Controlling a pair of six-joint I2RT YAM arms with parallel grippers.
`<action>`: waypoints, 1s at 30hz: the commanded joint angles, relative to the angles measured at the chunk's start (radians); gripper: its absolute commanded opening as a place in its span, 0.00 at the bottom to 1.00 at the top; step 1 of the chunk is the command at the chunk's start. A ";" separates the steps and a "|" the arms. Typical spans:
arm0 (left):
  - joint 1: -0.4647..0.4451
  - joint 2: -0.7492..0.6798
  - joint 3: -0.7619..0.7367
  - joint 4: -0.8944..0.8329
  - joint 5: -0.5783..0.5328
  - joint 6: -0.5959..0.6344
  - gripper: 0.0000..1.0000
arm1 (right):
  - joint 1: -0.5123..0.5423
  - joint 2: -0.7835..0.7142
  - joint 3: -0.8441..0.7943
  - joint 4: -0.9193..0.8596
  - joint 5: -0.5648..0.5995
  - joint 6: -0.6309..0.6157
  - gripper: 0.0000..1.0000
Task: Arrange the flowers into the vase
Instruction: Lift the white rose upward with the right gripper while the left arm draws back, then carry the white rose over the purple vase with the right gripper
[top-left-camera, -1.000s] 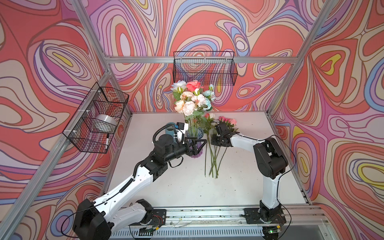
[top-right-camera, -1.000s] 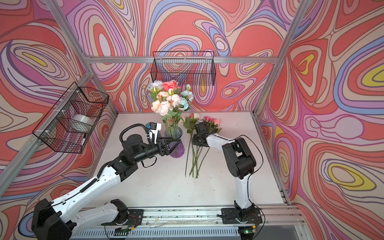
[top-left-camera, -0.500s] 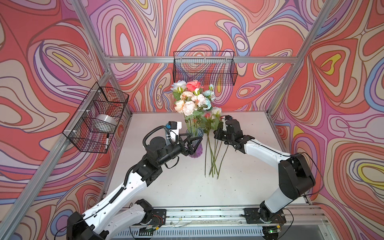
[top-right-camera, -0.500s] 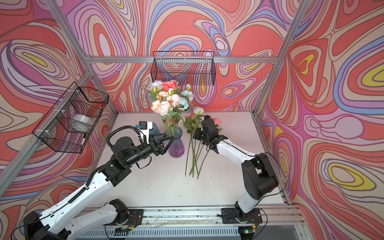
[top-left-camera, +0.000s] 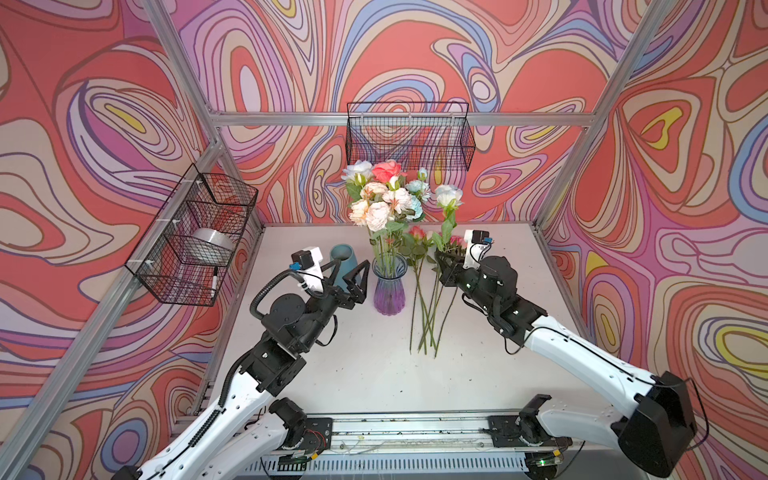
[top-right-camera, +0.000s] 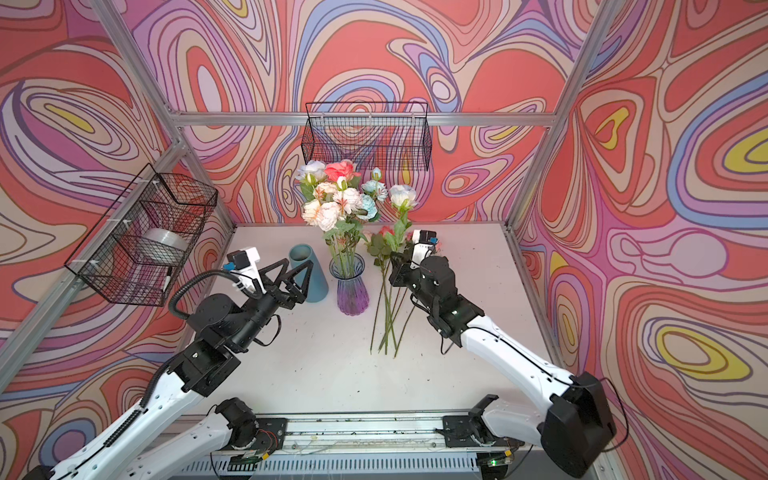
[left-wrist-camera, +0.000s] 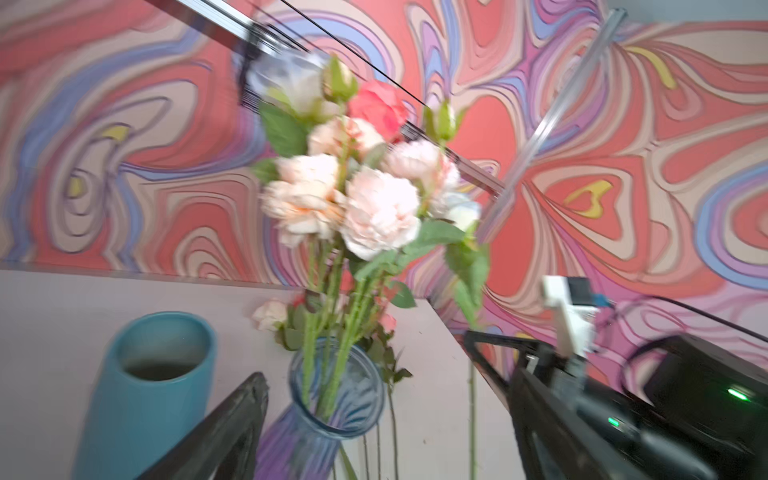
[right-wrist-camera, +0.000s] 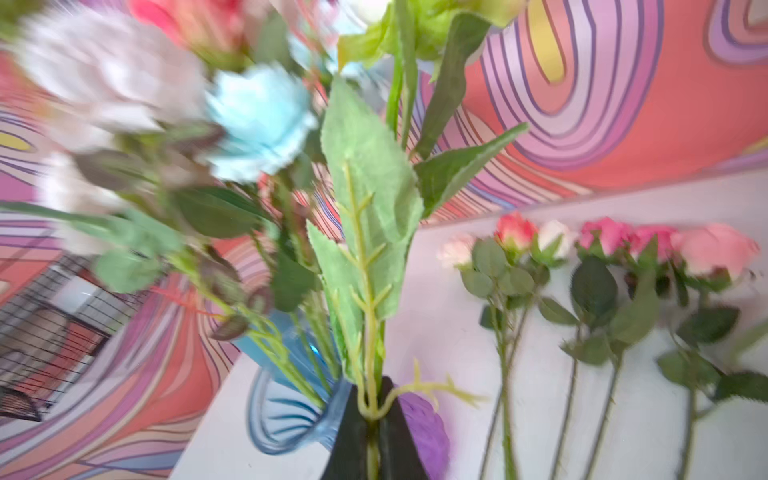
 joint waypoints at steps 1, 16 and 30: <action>0.001 -0.025 -0.024 -0.039 -0.333 -0.015 0.93 | 0.029 -0.021 0.057 0.147 0.123 -0.129 0.00; 0.001 -0.003 0.003 -0.051 -0.210 0.003 0.93 | 0.107 0.270 0.414 0.487 0.147 -0.333 0.00; 0.001 -0.002 -0.010 -0.023 -0.185 0.001 0.93 | 0.136 0.411 0.348 0.512 0.145 -0.316 0.00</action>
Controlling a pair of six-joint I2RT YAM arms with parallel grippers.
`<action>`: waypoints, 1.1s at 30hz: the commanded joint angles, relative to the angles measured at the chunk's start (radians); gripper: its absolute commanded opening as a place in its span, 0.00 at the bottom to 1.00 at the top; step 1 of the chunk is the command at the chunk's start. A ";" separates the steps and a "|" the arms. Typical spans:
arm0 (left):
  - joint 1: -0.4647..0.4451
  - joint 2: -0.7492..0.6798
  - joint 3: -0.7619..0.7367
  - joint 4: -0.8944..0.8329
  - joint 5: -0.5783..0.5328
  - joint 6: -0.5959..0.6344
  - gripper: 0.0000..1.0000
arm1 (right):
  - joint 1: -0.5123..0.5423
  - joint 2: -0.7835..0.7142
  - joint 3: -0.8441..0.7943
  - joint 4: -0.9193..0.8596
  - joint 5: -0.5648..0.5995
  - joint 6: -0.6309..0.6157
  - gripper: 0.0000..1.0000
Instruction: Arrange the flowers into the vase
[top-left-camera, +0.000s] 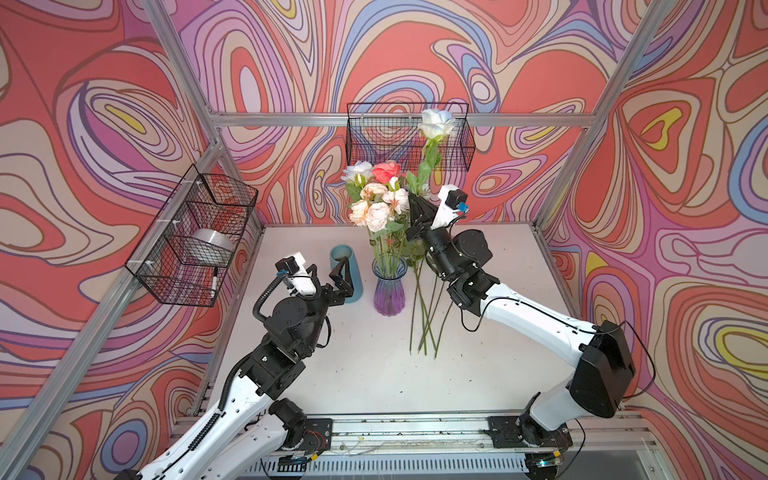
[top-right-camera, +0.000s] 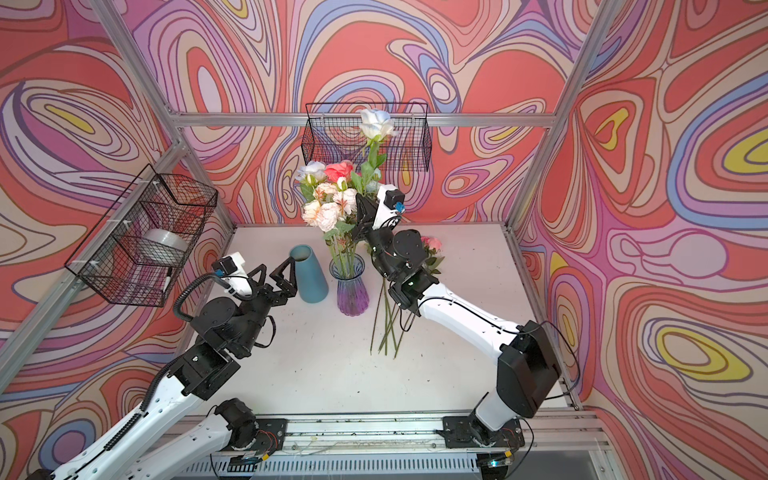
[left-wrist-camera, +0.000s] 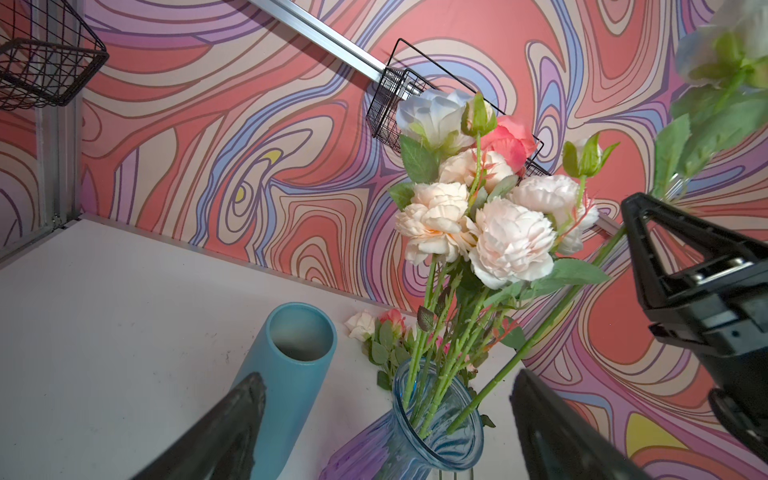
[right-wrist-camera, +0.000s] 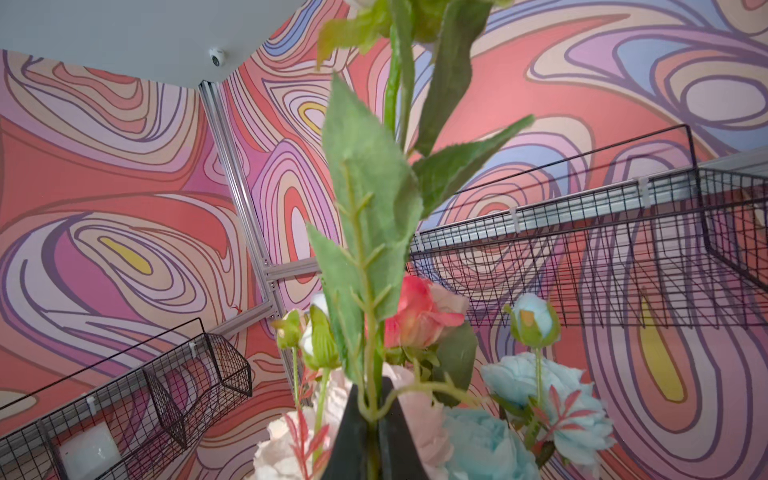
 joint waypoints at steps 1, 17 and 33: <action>0.001 -0.001 0.007 0.012 0.012 0.001 0.93 | 0.020 0.009 -0.038 0.024 0.015 0.005 0.00; 0.002 0.008 0.011 0.009 0.027 0.000 0.93 | 0.134 0.021 -0.080 -0.106 0.143 -0.096 0.22; 0.002 0.016 0.012 0.003 0.041 -0.012 0.93 | 0.144 0.033 -0.041 -0.320 0.232 -0.042 0.40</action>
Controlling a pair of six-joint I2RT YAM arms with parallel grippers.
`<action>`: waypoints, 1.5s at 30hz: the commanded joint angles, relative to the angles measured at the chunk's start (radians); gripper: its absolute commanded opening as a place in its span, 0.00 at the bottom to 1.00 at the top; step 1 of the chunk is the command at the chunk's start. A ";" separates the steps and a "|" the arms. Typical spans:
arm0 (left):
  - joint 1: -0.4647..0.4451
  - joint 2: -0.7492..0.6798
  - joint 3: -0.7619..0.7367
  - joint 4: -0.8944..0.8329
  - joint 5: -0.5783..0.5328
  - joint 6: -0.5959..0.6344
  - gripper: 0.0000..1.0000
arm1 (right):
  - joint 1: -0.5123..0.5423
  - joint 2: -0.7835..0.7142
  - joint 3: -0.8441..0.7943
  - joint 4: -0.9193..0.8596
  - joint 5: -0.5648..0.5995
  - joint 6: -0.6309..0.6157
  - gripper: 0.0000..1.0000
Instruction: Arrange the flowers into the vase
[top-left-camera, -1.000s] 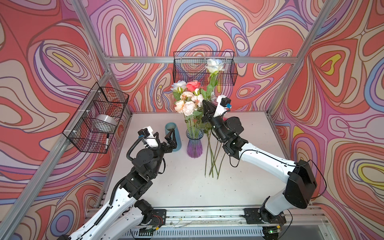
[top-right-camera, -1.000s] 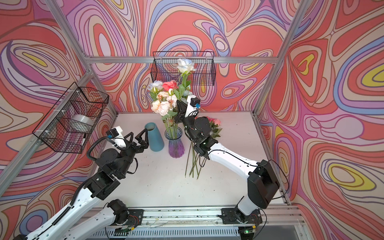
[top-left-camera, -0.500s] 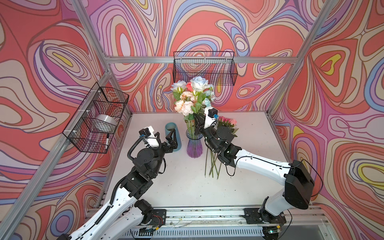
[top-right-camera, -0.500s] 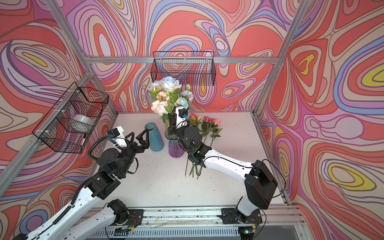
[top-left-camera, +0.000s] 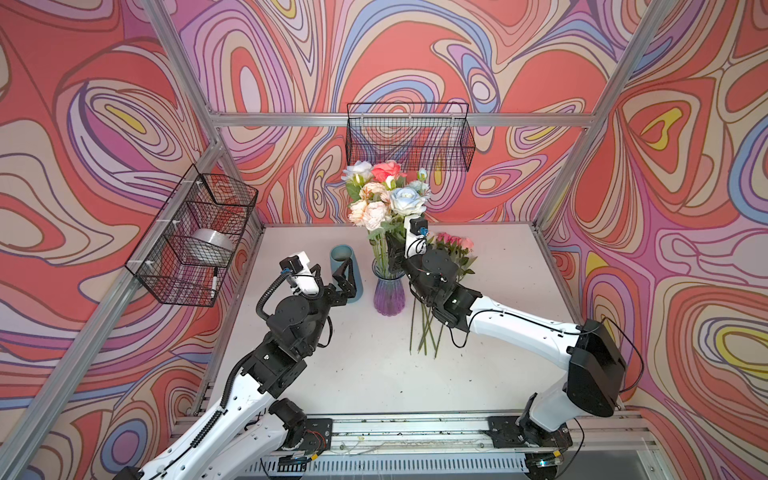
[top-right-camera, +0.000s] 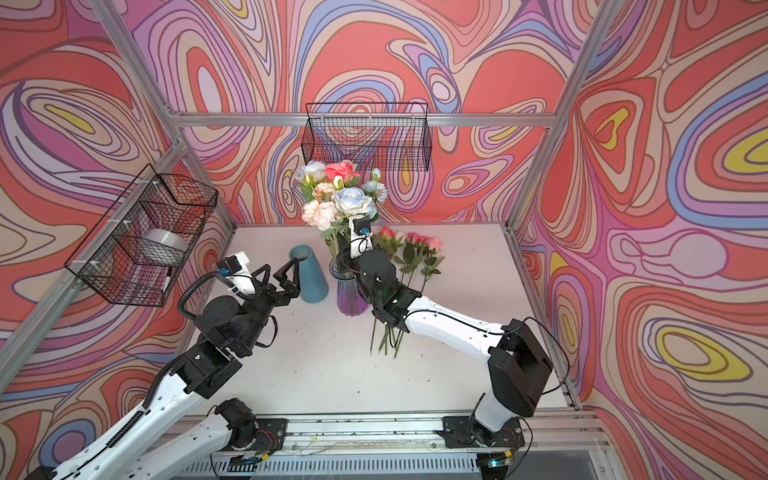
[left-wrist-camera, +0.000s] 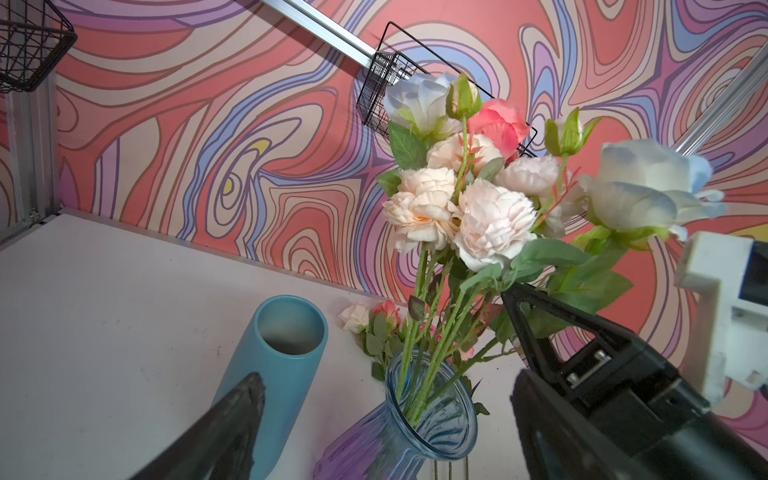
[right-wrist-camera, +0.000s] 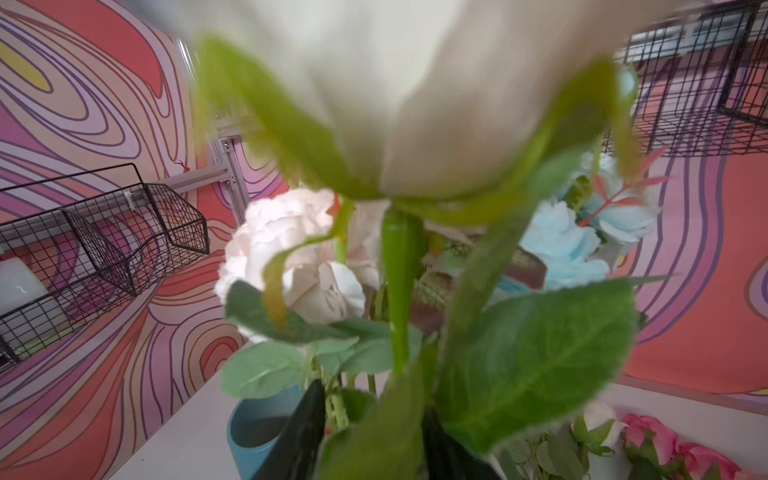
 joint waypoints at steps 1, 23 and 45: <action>0.002 0.001 0.012 0.002 0.010 -0.009 0.94 | 0.011 0.008 0.009 -0.073 0.038 0.025 0.40; 0.002 -0.002 0.021 -0.010 0.031 -0.024 0.94 | 0.034 -0.147 0.075 -0.520 0.025 0.168 0.69; 0.002 -0.022 0.029 -0.013 0.025 -0.017 0.94 | -0.035 -0.399 0.121 -0.966 0.075 0.349 0.65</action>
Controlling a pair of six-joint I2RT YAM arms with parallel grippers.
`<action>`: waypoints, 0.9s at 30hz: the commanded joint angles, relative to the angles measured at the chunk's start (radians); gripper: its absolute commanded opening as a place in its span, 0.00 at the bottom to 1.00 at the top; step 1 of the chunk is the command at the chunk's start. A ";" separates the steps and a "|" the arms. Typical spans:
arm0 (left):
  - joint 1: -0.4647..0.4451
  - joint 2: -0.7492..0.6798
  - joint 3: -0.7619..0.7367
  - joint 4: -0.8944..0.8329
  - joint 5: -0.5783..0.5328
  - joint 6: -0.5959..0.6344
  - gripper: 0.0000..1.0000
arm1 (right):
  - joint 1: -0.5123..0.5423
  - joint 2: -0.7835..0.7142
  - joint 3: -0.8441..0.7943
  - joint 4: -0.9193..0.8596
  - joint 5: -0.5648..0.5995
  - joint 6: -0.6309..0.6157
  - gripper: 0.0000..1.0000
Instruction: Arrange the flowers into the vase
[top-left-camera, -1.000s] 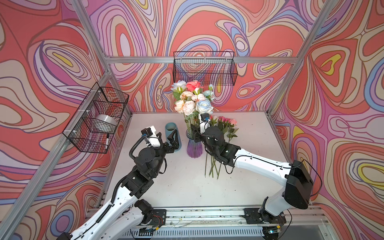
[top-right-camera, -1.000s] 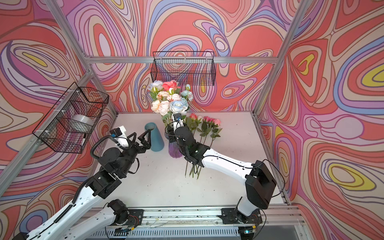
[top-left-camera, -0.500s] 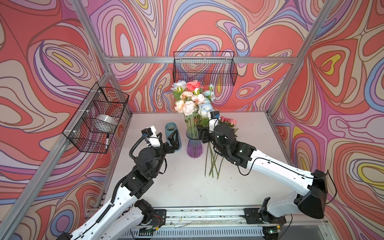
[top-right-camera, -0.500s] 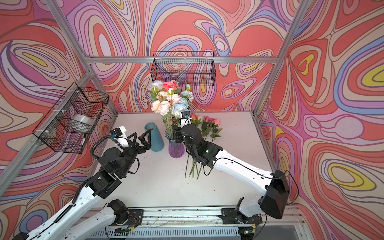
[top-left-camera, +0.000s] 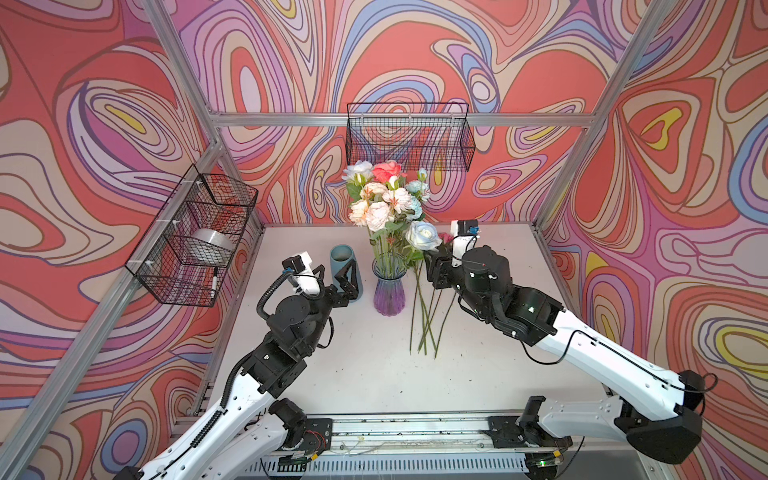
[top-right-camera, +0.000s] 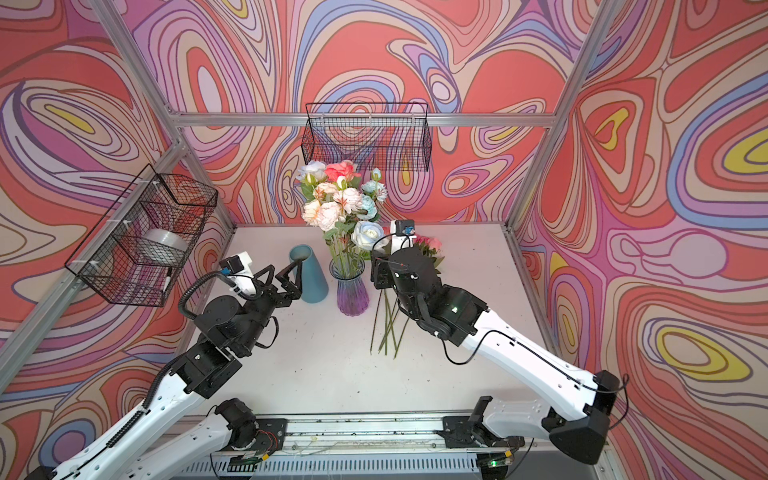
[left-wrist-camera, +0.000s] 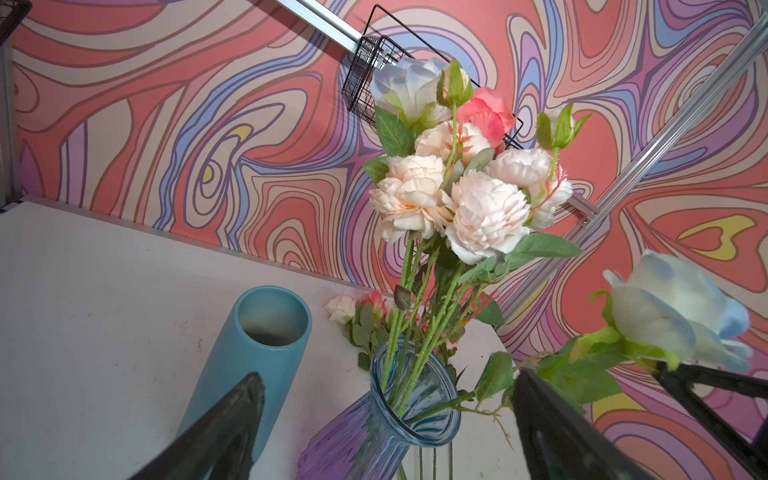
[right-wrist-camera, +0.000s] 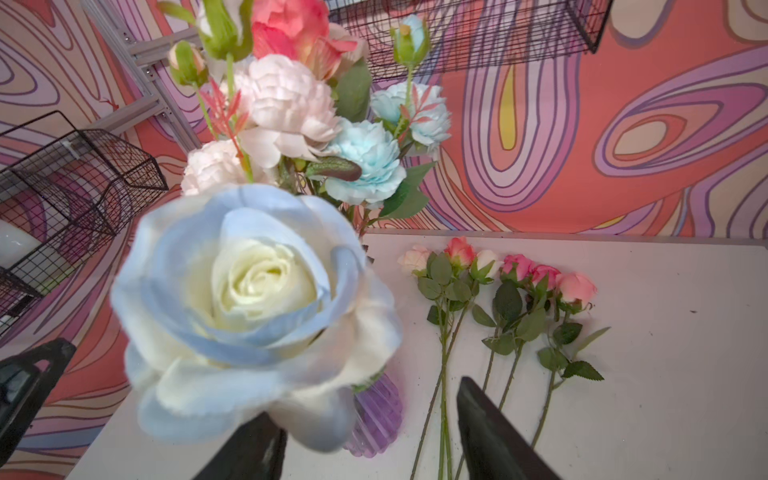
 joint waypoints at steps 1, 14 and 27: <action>0.002 -0.018 0.028 -0.006 -0.016 0.008 0.94 | -0.059 -0.017 0.004 -0.092 -0.031 0.073 0.64; 0.002 -0.018 0.028 -0.006 0.002 -0.001 0.94 | -0.214 0.010 0.025 -0.115 -0.214 0.105 0.61; 0.002 -0.012 0.028 -0.008 0.006 -0.009 0.94 | -0.338 -0.045 -0.187 -0.037 -0.484 0.258 0.56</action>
